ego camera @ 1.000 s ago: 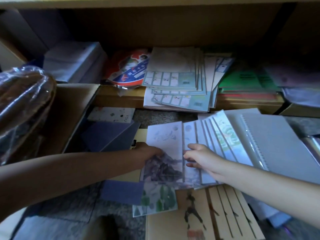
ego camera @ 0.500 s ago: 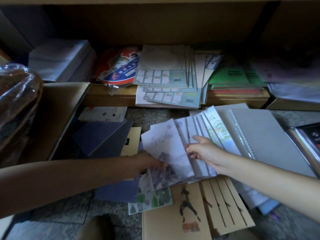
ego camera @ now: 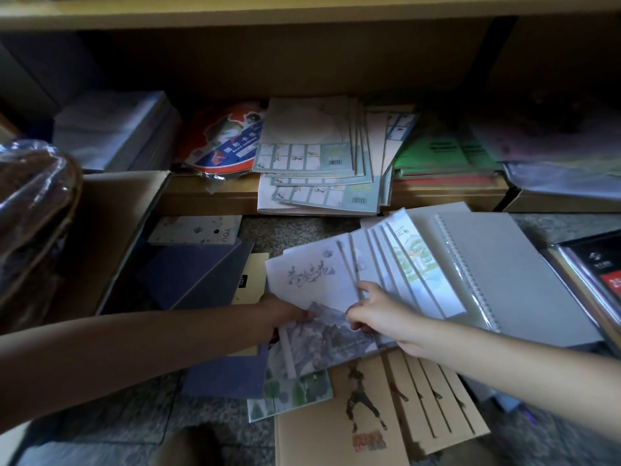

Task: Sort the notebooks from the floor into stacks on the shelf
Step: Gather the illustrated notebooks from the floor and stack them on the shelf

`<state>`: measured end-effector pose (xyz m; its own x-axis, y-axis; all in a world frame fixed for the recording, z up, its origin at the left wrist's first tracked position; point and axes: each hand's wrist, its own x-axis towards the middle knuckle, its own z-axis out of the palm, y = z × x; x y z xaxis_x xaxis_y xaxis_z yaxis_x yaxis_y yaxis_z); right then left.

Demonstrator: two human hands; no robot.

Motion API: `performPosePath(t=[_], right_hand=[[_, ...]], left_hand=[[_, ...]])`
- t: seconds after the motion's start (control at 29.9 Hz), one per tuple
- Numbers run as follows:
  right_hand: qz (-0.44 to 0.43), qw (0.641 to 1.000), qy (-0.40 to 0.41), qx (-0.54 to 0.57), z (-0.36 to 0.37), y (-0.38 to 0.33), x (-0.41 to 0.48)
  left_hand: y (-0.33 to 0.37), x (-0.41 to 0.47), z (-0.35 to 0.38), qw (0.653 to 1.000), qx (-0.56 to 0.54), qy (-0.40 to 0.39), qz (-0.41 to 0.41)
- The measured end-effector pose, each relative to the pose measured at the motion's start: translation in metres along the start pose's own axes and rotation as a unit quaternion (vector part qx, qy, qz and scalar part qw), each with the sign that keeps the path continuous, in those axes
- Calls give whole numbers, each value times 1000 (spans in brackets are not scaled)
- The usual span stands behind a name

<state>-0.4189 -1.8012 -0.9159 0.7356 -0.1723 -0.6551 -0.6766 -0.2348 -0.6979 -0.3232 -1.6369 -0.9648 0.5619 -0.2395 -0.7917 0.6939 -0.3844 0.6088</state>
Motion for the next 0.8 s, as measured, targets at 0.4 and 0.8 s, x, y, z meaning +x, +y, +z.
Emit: performPosePath(t=[0.4, 0.8], right_hand=[[-1, 999, 10, 38, -7, 6, 10], [-154, 973, -6, 174, -26, -45, -1]], left_hand=[[31, -23, -7, 996, -65, -62, 26], [130, -119, -2, 757, 367, 45, 538]])
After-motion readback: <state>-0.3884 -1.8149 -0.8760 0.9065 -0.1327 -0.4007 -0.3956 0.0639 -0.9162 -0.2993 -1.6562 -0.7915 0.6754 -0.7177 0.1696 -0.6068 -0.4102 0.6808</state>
